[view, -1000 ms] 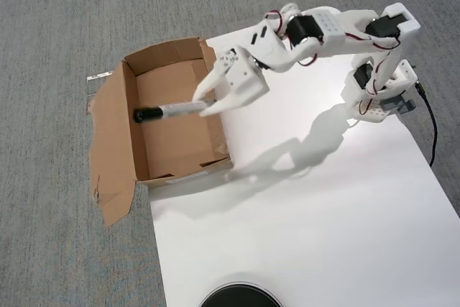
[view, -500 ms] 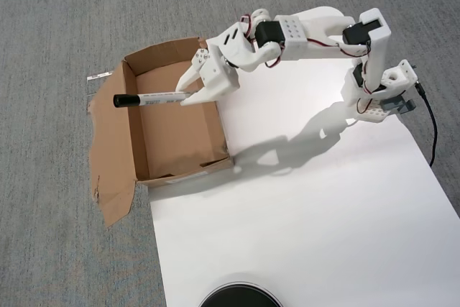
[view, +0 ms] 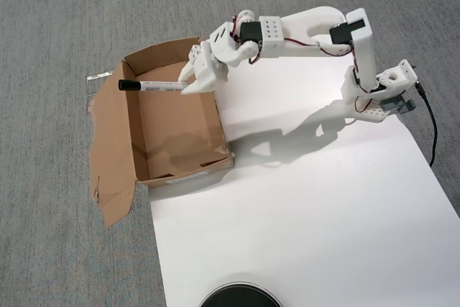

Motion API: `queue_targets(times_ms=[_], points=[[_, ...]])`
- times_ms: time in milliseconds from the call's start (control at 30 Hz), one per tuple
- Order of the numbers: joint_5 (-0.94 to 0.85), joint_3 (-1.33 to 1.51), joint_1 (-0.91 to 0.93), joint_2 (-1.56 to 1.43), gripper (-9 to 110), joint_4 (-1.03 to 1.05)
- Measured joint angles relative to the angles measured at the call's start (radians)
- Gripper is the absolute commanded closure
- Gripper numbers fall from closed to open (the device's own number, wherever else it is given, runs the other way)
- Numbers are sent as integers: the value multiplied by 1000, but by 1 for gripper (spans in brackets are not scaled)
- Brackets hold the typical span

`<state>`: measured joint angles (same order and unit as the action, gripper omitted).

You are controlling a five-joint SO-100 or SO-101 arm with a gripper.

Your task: Grasp a pen and put it in the box.

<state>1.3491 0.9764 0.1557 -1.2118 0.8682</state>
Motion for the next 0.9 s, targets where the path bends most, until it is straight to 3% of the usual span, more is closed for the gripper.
queue_targets(times_ms=[267,700,900], points=[[124,-2,2,130,101,2],[137,-3,-9,235,101,2],[140,-3,-9,233,90,2]])
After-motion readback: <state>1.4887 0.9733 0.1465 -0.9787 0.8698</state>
